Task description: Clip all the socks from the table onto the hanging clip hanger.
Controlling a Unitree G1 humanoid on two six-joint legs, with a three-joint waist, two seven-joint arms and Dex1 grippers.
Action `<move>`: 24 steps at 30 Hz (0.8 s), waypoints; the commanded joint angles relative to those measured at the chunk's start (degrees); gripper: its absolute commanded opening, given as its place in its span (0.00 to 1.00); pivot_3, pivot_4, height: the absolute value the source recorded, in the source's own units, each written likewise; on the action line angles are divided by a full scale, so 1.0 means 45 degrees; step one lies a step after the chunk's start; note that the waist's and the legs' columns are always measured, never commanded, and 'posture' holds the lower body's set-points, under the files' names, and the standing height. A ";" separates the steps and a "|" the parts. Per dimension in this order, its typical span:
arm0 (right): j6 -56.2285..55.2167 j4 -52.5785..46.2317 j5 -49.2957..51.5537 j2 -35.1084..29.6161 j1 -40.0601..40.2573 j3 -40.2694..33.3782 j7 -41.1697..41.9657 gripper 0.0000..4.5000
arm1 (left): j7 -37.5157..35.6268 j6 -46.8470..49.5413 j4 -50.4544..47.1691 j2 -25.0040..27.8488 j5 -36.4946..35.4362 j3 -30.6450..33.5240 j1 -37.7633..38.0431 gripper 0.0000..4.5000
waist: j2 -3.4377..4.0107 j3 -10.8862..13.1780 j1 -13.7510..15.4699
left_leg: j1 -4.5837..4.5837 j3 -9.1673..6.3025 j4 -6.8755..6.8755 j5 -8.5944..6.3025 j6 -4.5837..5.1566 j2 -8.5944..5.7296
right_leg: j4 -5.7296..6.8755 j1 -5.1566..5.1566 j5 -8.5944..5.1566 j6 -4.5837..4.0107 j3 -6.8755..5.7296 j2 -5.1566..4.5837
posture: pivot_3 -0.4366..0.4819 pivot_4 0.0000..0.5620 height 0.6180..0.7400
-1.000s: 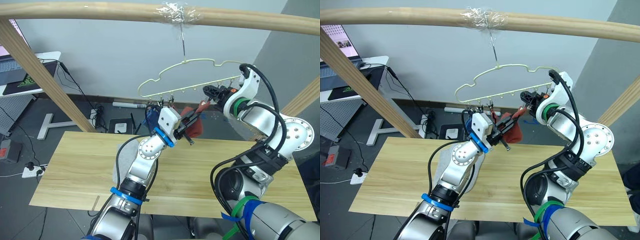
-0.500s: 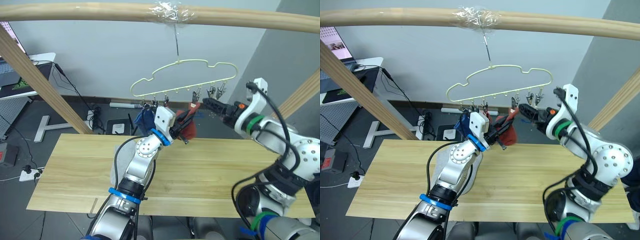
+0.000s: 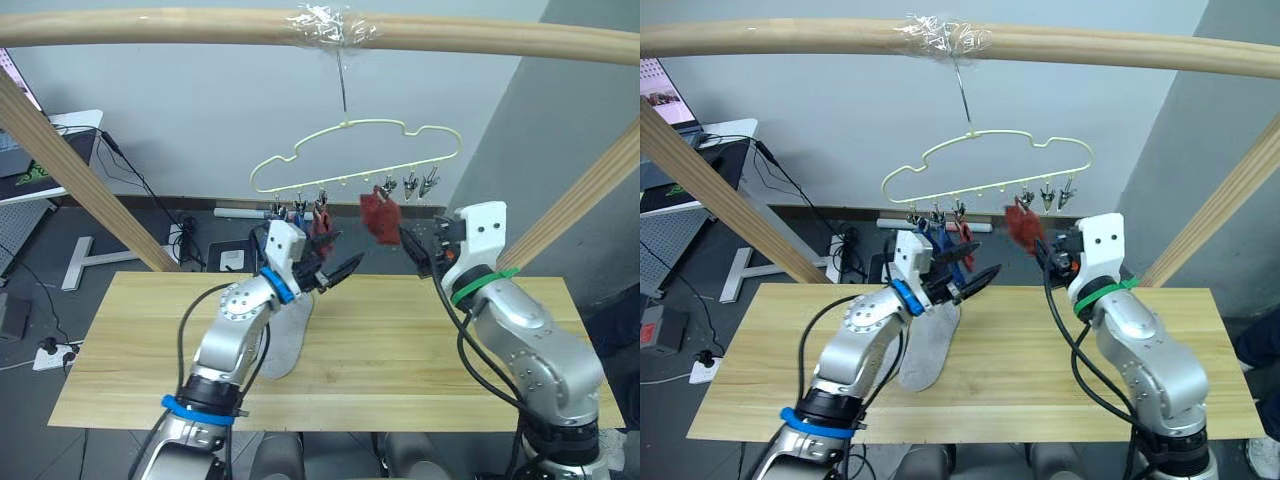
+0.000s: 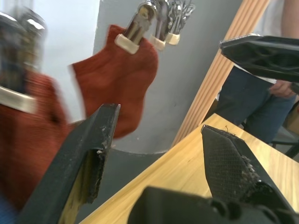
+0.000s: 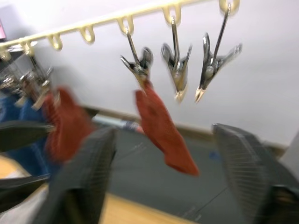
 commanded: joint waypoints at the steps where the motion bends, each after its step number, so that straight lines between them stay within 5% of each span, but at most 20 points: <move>1: -0.1401 0.0322 -0.1129 0.0556 -0.0341 0.0417 -0.0277 0.73 | -0.0453 0.0440 -0.1091 0.0256 -0.0752 0.0269 -0.0144 0.72 | 0.0000 0.0000 0.0075 | 0.0000 0.0000 0.0000 0.0000 0.0000 0.0000 | 0.0000 0.0000 0.0000 -0.0001 -0.0002 0.0000 | 0.55 0.32 1.00; 4: -0.2194 0.1185 -0.1797 0.0995 -0.0633 0.0495 -0.0340 0.73 | -0.0505 0.0608 -0.1257 0.0325 -0.0897 0.0297 -0.0335 0.72 | 0.0000 0.0000 0.0189 | 0.0000 -0.0001 0.0000 0.0000 -0.0001 0.0000 | 0.0000 0.0000 0.0000 -0.0001 -0.0003 0.0000 | 0.56 0.32 1.00; 11: -0.3201 0.2647 -0.2874 0.1504 -0.1280 0.0342 -0.0311 0.22 | -0.0447 0.0324 -0.1327 0.0126 -0.0823 0.0191 -0.0510 0.72 | 0.0000 0.0000 0.0241 | 0.0000 -0.0001 -0.0001 0.0000 0.0000 0.0001 | -0.0001 0.0000 0.0002 -0.0004 -0.0005 -0.0001 | 0.57 0.33 1.00; 24: -0.3460 0.4000 -0.3672 0.2203 -0.1971 -0.0011 -0.0211 0.22 | -0.0437 0.0219 -0.1449 0.0073 -0.0849 0.0137 -0.0449 0.72 | 0.0002 0.0001 0.0249 | 0.0003 -0.0002 -0.0001 0.0000 0.0001 0.0002 | 0.0011 0.0000 0.0003 -0.0006 -0.0005 0.0000 | 0.58 0.34 1.00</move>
